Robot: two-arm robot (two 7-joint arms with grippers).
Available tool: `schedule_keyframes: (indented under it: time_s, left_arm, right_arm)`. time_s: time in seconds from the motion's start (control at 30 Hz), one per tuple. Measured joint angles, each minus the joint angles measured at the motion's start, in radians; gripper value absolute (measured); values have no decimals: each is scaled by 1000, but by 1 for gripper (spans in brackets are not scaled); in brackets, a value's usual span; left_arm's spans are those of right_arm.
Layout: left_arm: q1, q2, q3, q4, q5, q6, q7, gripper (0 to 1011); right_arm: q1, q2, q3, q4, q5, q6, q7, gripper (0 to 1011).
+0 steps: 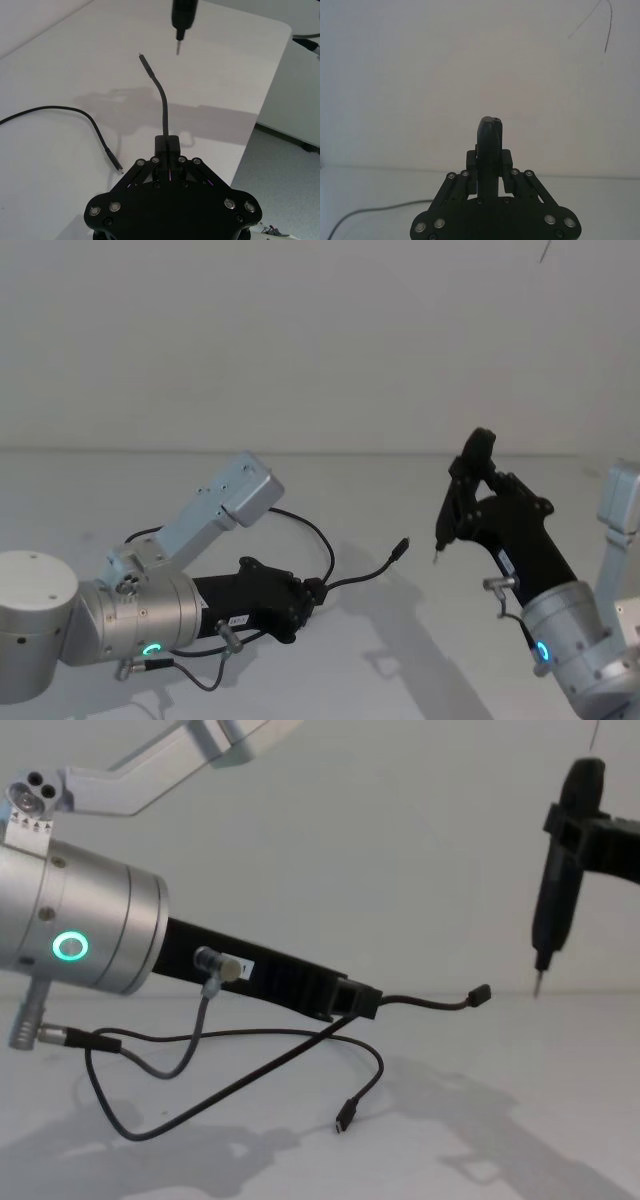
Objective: Pick up the data cable with the one hand.
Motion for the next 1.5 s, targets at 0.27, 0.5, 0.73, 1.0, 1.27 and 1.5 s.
schedule_keyframes:
  time_s: [0.27, 0.5, 0.73, 1.0, 1.27, 1.5]
  left_arm:
    - [1, 4, -2, -5, -3, 2, -3, 32]
    - [1, 5, -2, -7, -4, 3, -4, 32]
    - [1, 6, -3, -8, -5, 4, -5, 32]
    - [1, 6, -3, -9, -6, 4, -6, 32]
    - [1, 7, -3, -10, -6, 4, -6, 32]
    - [1, 7, -3, -10, -6, 4, -6, 32]
  right_arm:
    - [31, -43, -4, 29, 8, -15, -5, 279]
    - [54, -69, -4, 68, 8, -32, -6, 279]
    - [73, -85, -2, 113, 0, -58, -3, 279]
    - [91, -98, 3, 158, -10, -80, 4, 279]
    - [108, -112, 8, 197, -17, -97, 13, 279]
    - [114, -121, 8, 215, -20, -102, 24, 279]
